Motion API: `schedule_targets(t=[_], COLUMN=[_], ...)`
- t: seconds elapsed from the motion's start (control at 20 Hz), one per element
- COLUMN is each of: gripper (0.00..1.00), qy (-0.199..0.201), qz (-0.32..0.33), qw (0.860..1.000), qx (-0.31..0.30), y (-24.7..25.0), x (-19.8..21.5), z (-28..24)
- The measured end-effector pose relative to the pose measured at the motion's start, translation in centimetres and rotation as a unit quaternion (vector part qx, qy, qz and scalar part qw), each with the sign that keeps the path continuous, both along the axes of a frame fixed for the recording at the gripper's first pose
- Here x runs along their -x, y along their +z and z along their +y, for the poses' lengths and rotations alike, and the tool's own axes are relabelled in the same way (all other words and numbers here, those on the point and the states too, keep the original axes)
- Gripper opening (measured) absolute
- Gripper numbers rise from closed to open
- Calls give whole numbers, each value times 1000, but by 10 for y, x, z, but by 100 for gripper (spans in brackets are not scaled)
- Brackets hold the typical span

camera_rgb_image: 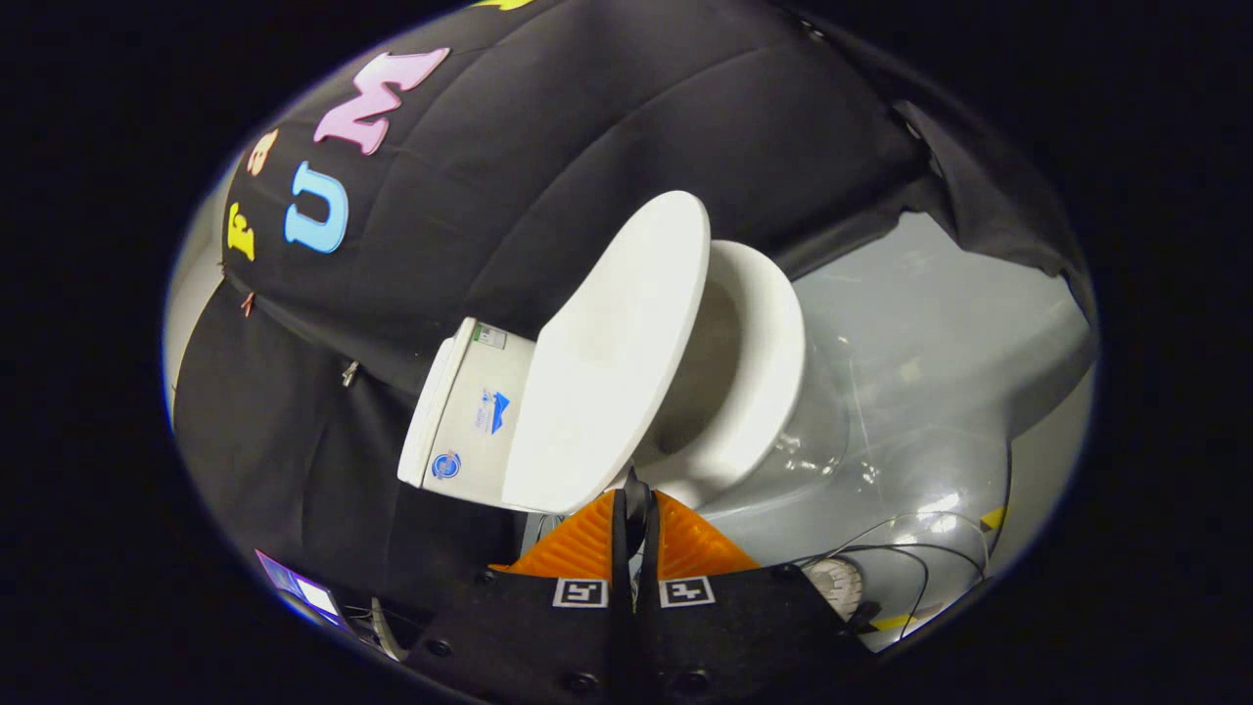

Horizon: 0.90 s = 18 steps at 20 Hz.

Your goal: Open the toilet lid.

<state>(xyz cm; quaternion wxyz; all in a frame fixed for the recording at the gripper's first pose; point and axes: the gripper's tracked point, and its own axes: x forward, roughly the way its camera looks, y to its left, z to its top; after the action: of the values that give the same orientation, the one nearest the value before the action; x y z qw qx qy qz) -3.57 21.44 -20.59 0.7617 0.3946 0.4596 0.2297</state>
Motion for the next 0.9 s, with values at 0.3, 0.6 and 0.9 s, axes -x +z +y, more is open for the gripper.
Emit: schedule_targets(t=[0.3,0.6,0.9], gripper=[5,5,5], qy=[4,20,18], qz=[-56,-102,-111], qw=[998,994,992], qx=[-27,-44,-47], y=[79,141,154], x=[-17,-24,-21], z=[30,66,75])
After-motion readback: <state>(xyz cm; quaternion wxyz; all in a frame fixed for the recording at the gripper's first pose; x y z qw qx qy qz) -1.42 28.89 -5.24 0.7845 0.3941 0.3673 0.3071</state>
